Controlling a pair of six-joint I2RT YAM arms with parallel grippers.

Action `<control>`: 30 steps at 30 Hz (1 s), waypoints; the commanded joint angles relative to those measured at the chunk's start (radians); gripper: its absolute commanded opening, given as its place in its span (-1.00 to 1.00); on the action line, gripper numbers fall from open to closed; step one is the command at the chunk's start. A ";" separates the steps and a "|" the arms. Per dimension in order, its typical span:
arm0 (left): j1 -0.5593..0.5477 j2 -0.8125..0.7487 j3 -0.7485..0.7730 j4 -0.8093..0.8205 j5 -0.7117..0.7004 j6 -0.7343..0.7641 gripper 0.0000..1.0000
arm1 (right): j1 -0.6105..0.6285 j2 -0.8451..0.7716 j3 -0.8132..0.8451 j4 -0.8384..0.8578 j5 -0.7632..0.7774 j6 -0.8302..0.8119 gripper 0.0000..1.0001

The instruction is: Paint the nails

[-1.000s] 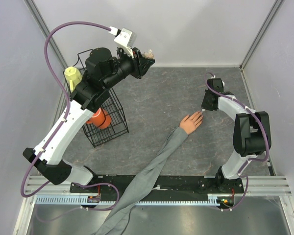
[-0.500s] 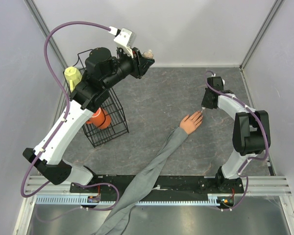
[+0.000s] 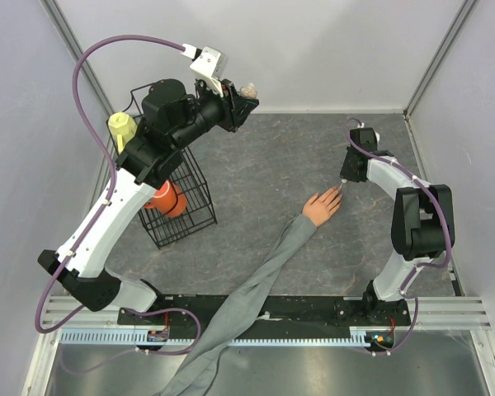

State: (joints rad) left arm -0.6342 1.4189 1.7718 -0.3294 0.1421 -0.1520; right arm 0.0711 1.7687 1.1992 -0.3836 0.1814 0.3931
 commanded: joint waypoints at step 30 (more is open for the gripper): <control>0.010 0.005 0.043 0.015 0.036 -0.041 -0.96 | 0.006 -0.061 -0.024 -0.041 -0.045 -0.003 -1.00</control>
State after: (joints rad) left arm -0.6296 1.4288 1.7744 -0.3428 0.1616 -0.1535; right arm 0.0700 1.7302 1.1927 -0.4400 0.1577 0.3897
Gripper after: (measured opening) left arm 0.316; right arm 0.072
